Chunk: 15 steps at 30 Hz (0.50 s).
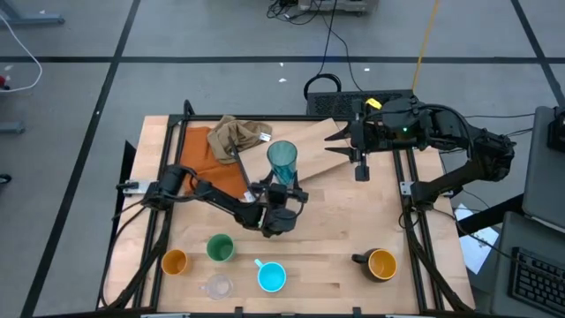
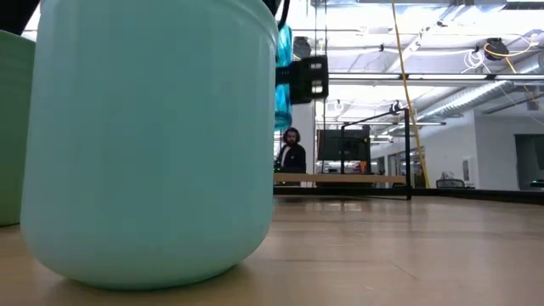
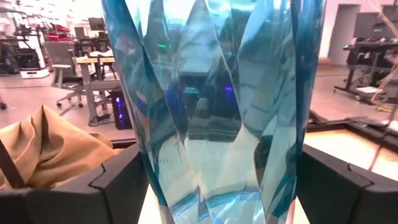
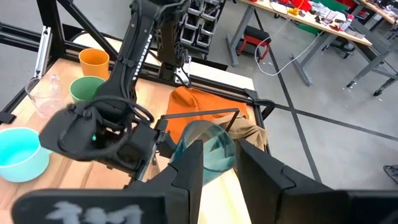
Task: Stack small to large cups/mugs on shelf
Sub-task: Put the blue cup on the shelf
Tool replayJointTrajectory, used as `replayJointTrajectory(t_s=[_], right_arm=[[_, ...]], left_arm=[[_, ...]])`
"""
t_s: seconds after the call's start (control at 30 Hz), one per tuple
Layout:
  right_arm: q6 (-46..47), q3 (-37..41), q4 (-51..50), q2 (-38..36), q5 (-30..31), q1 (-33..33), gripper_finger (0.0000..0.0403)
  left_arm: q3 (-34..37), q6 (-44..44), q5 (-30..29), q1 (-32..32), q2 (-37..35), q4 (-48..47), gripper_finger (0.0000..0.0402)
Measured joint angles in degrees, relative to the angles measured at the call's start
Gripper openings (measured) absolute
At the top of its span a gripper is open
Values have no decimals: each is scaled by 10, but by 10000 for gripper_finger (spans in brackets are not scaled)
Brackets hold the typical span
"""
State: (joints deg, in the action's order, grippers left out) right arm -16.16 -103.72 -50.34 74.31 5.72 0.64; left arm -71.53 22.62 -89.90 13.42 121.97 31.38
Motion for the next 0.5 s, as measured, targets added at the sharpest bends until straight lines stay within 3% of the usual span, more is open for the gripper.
replayJointTrajectory(t_s=[0.5], right_arm=[[0,0,-15,-24,0,0,86]], left_arm=[[0,-4,-2,-19,35,-4,328]])
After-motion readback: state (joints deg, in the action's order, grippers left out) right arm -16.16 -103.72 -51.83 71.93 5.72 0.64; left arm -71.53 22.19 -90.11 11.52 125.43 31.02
